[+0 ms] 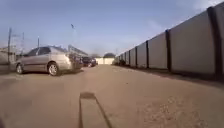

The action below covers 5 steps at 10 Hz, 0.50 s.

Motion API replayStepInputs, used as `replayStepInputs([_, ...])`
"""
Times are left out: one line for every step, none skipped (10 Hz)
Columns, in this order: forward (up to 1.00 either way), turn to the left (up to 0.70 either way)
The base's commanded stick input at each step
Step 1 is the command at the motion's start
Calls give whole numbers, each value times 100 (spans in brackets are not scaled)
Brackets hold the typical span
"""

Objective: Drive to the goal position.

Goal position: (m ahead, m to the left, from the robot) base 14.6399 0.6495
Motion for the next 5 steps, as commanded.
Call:
replayStepInputs([100, 0])
replayStepInputs([100, 0])
replayStepInputs([100, 0])
replayStepInputs([100, 0])
replayStepInputs([100, 0])
